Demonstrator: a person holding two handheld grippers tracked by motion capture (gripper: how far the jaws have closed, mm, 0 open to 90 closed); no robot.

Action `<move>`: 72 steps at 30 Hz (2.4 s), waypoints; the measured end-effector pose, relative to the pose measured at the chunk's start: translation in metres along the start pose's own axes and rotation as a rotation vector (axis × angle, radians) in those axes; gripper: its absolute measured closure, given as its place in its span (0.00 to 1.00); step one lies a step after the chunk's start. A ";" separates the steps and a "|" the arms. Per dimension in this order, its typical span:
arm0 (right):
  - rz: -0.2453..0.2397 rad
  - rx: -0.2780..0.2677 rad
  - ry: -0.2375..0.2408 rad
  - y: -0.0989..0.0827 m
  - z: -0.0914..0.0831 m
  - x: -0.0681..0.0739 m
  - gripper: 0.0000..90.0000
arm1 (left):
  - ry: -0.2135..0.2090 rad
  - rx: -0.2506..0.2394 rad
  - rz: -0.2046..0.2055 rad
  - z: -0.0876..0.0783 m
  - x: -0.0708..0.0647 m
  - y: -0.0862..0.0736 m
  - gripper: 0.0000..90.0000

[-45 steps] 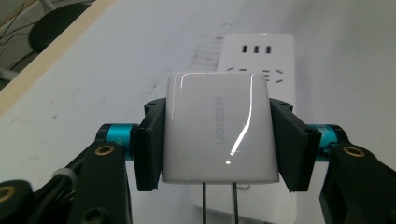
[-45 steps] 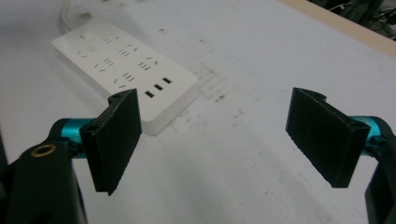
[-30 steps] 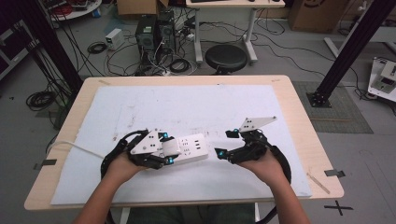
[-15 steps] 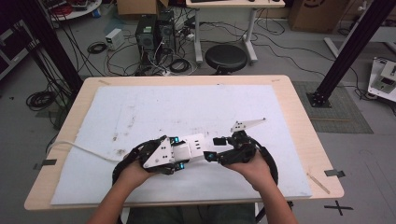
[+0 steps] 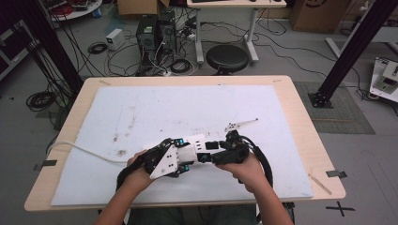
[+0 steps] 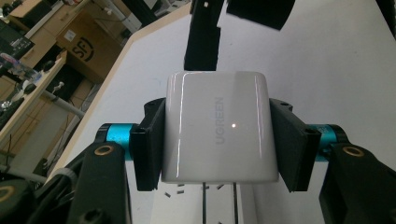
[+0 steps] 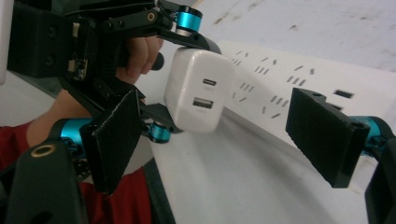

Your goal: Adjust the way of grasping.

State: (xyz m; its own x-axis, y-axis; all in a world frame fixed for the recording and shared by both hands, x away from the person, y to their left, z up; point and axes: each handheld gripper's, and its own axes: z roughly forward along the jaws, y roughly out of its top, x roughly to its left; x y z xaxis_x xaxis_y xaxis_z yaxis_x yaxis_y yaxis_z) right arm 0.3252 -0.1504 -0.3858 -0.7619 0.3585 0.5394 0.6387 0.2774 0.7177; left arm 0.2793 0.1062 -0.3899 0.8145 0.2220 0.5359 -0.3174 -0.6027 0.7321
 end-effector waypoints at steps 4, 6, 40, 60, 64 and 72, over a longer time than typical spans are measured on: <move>0.016 0.005 0.027 0.000 0.008 -0.001 0.21 | 0.015 -0.021 0.021 0.000 -0.004 0.002 0.47; 0.020 0.003 0.048 0.000 0.011 -0.002 0.22 | 0.016 -0.028 0.031 0.001 -0.005 0.004 0.47; 0.069 -0.042 0.176 -0.005 0.022 -0.007 0.70 | 0.014 -0.050 0.055 0.009 -0.010 0.016 0.46; -0.152 -0.135 -0.164 0.018 -0.048 0.005 0.70 | 0.055 0.045 -0.275 -0.054 0.049 -0.017 0.20; -0.188 -0.117 -0.208 0.022 -0.054 0.006 0.70 | 0.065 0.081 -0.324 -0.064 0.060 -0.022 0.19; -0.261 -0.078 -0.294 0.029 -0.066 0.008 0.70 | 0.079 0.186 -0.379 -0.083 0.083 -0.033 0.19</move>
State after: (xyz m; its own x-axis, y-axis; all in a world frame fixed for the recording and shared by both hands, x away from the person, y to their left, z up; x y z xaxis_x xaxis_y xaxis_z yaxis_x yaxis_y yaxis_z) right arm 0.3304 -0.1982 -0.3313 -0.8268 0.5281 0.1938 0.4091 0.3281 0.8515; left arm 0.3176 0.2080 -0.3348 0.8146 0.5082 0.2796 0.0957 -0.5932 0.7993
